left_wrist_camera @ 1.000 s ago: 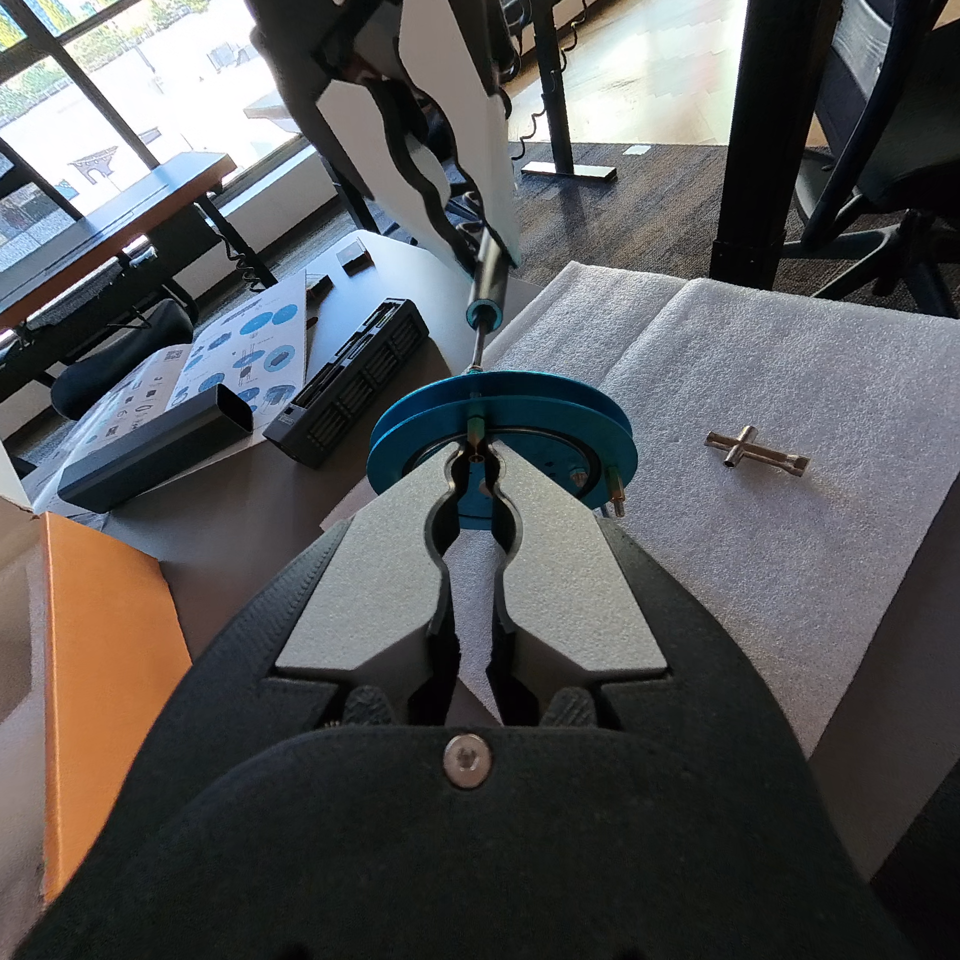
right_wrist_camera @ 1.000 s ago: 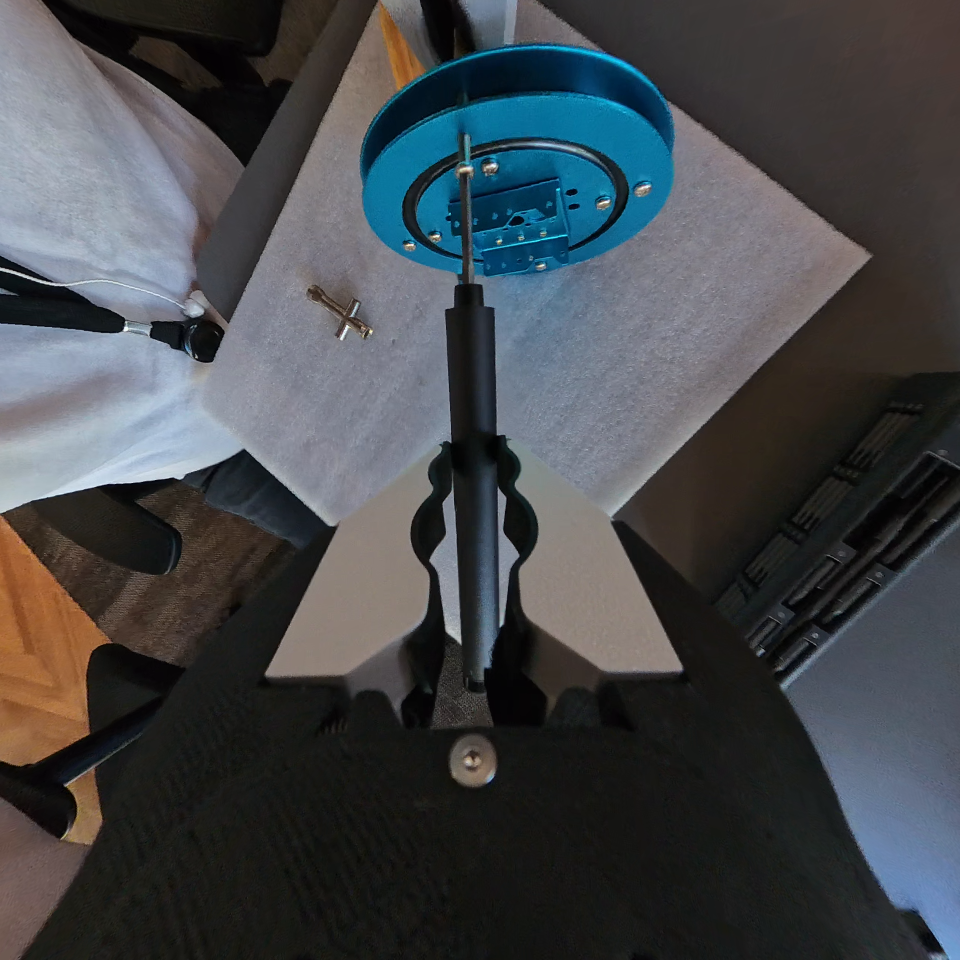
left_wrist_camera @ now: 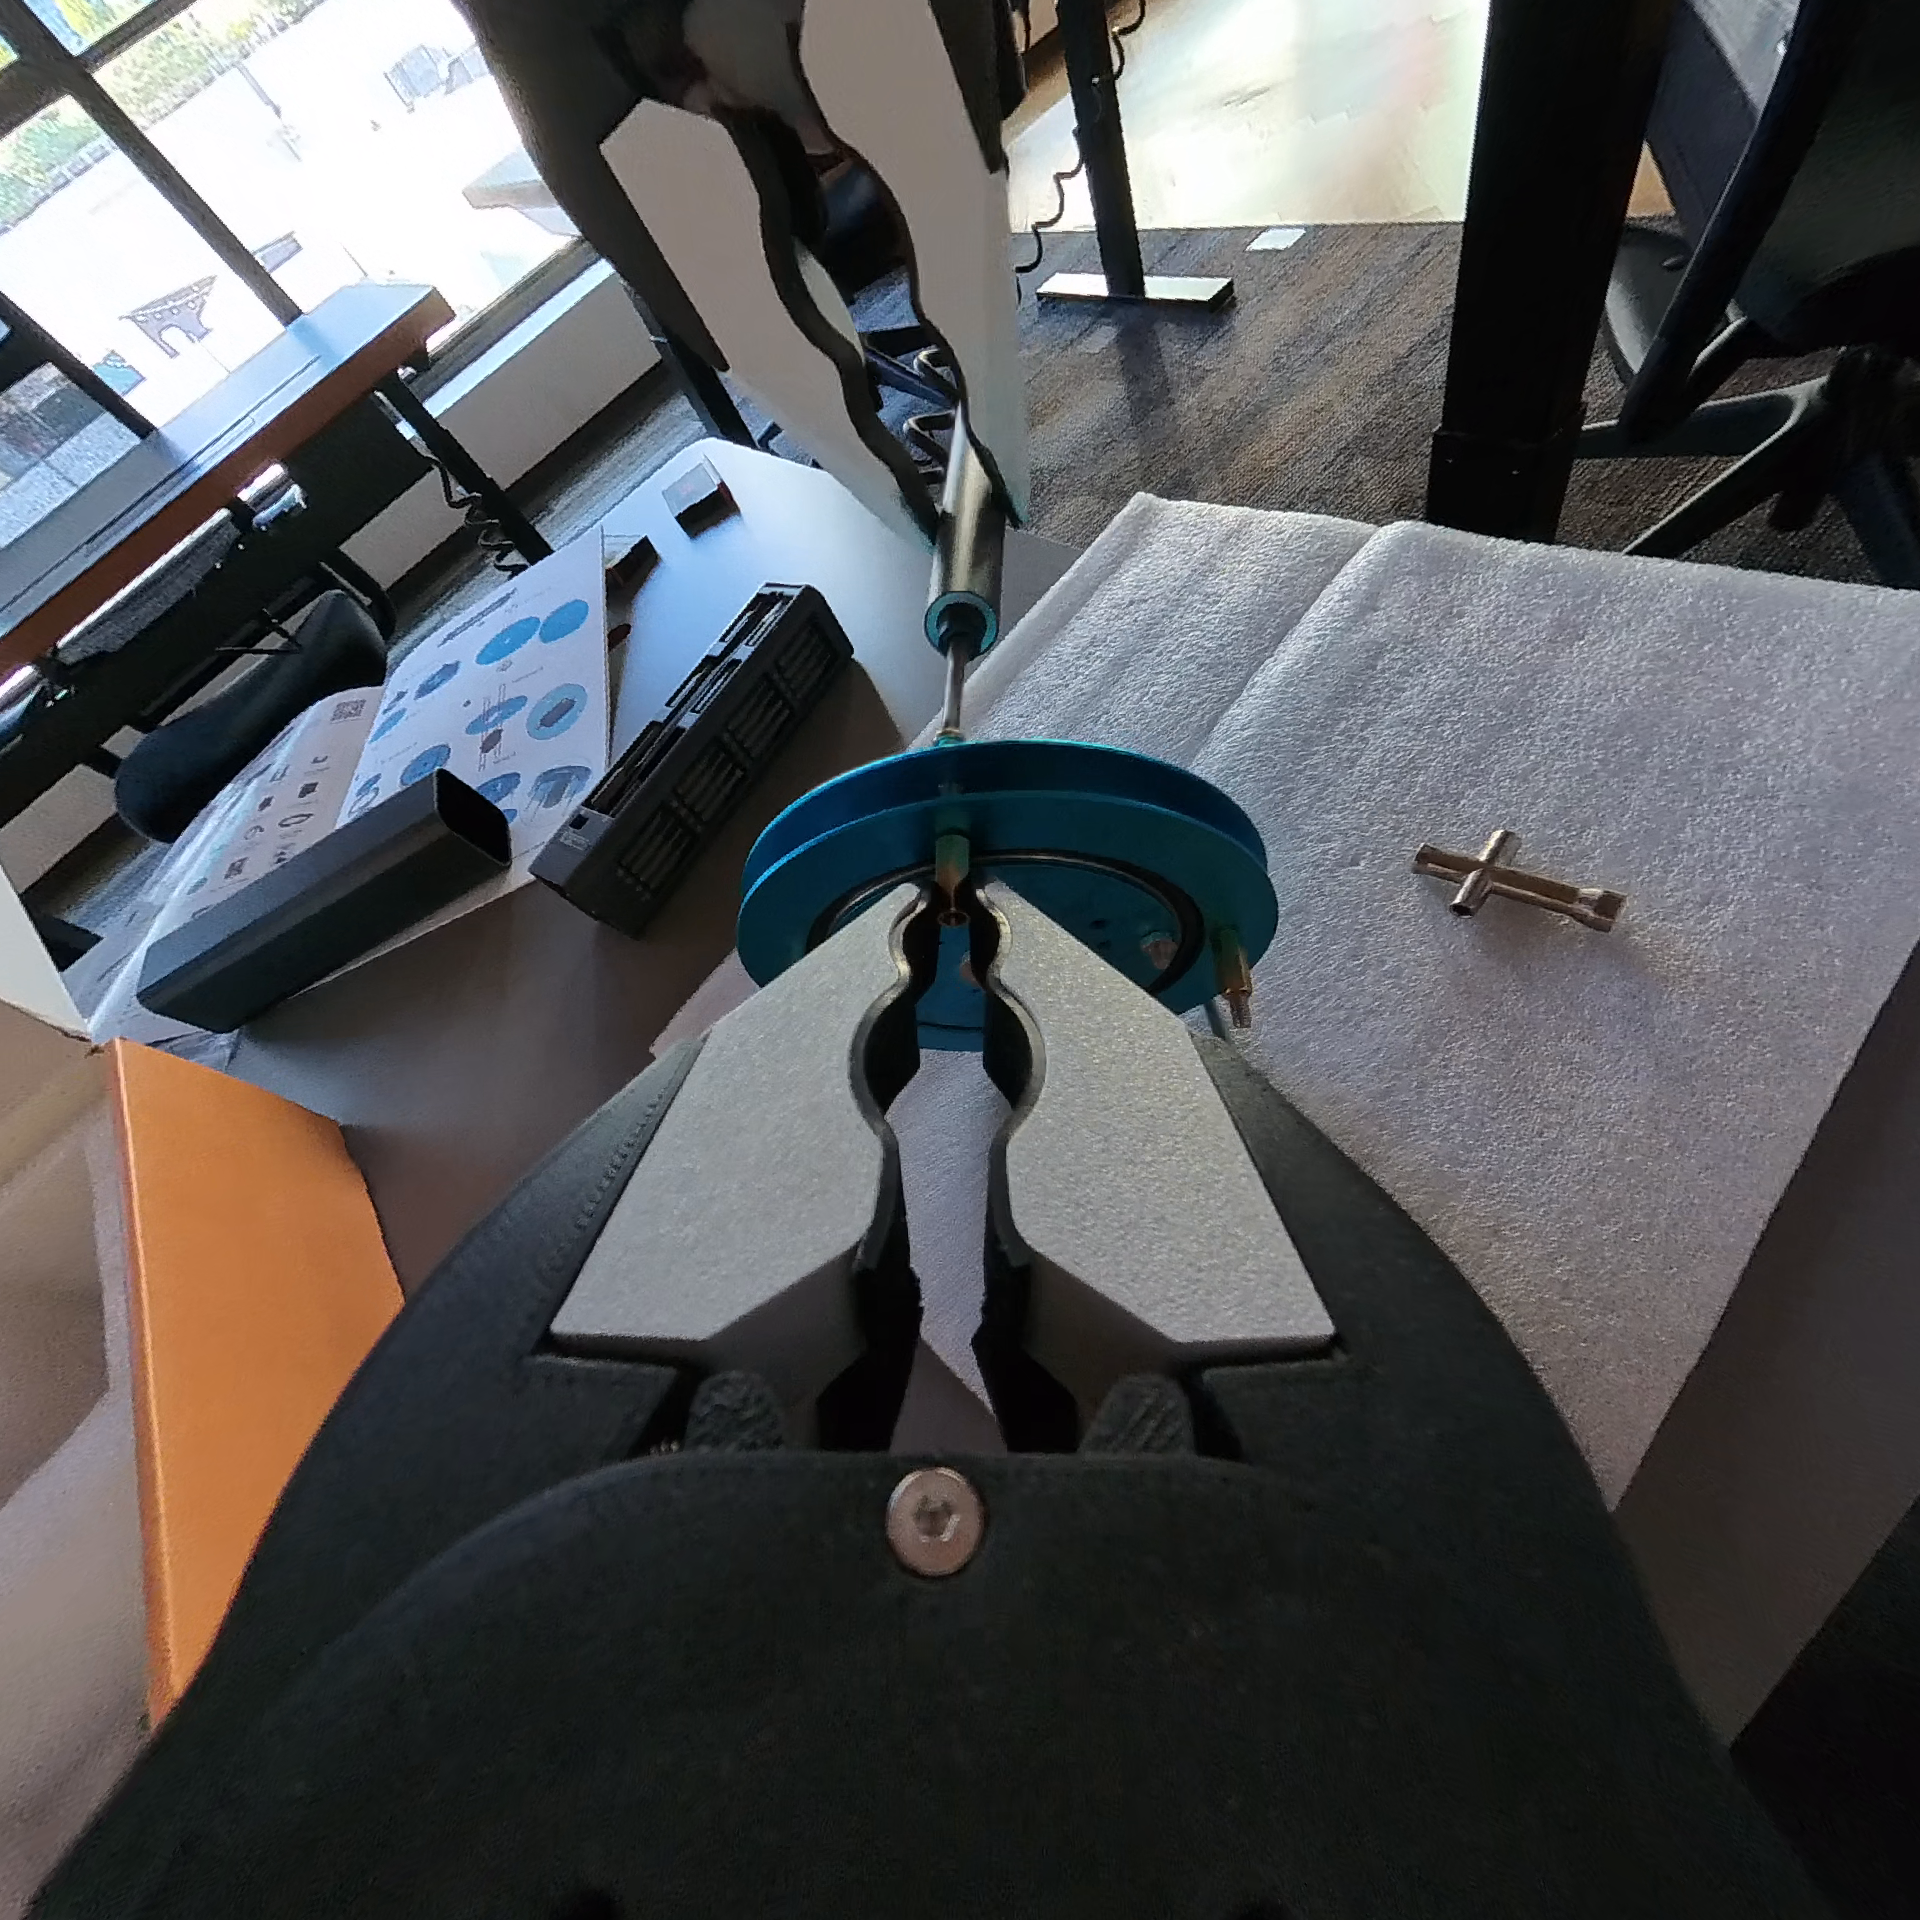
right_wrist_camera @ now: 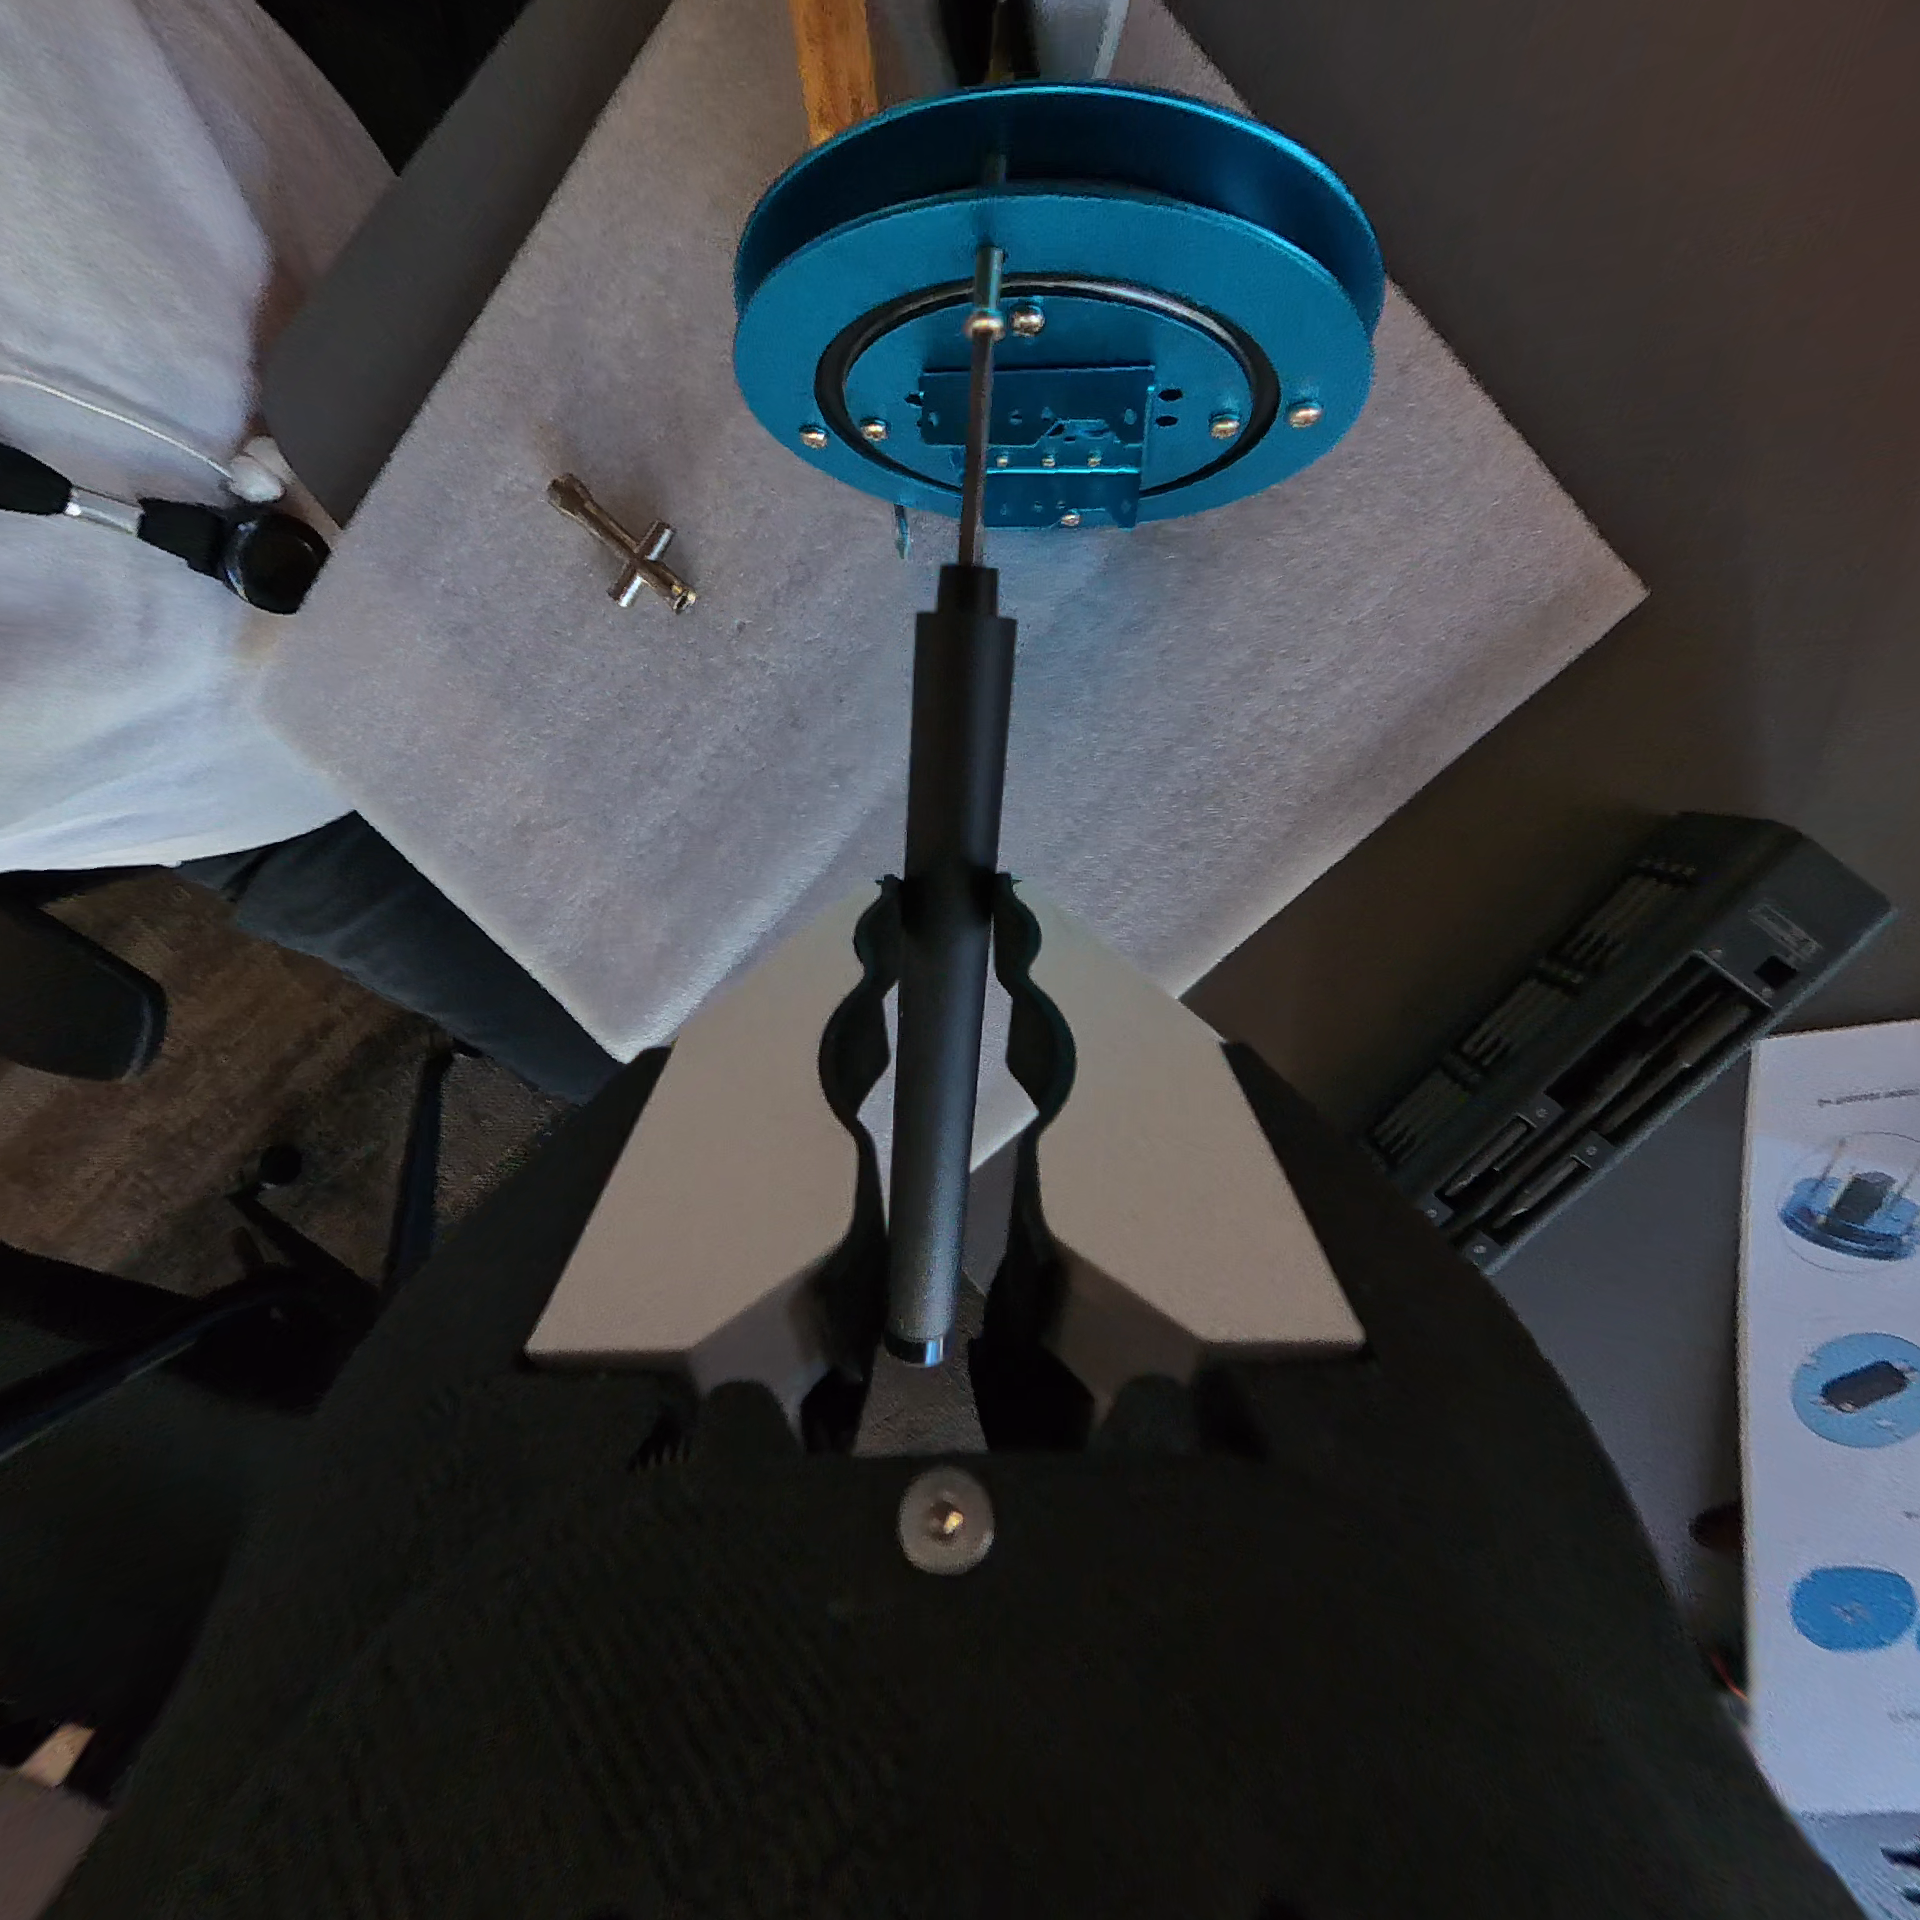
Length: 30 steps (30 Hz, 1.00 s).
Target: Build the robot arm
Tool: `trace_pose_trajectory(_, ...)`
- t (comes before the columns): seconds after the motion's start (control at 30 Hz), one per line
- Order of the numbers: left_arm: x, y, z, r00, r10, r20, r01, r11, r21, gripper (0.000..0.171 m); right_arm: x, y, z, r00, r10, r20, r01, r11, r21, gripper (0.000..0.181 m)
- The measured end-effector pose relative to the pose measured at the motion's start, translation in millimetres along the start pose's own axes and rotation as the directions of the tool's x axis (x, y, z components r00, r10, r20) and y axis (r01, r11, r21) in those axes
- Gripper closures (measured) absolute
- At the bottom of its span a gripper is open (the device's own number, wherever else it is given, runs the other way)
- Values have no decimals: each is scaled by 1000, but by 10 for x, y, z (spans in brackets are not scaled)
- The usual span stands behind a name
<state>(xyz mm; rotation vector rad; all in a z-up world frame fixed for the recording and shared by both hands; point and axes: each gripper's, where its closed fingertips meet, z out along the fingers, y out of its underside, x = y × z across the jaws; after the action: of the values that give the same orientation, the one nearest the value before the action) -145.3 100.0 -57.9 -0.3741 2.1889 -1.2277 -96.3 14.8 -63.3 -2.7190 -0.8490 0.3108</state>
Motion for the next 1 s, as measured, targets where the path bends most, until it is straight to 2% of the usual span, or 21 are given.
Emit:
trace_pose_trajectory(0.13, 12, -11, 8, 1000, 7, -3, -7, 1000, 1, 168, 18, 24, 50, 1000, 2, -13, -3, 1000, -9, 165)
trace_pose_trajectory(0.3, 24, -28, 21, 1000, 18, -18, -18, 1000, -12, 168, -62, 39, 168, 997, 27, 73, -35, 994, 100, 165)
trace_pose_trajectory(0.4, 29, -48, 31, 999, 35, -23, -36, 999, -24, 168, -21, 57, 222, 998, 12, 56, -21, 988, 152, 166)
trace_pose_trajectory(0.77, 83, -137, 153, 994, 92, -60, -96, 993, -75, 168, -8, 175, 361, 997, -2, 83, -17, 973, 231, 165)
trace_pose_trajectory(1.0, 88, -142, 165, 995, 86, -57, -91, 993, -81, 168, -25, 142, 371, 995, -20, 95, -8, 958, 286, 164)
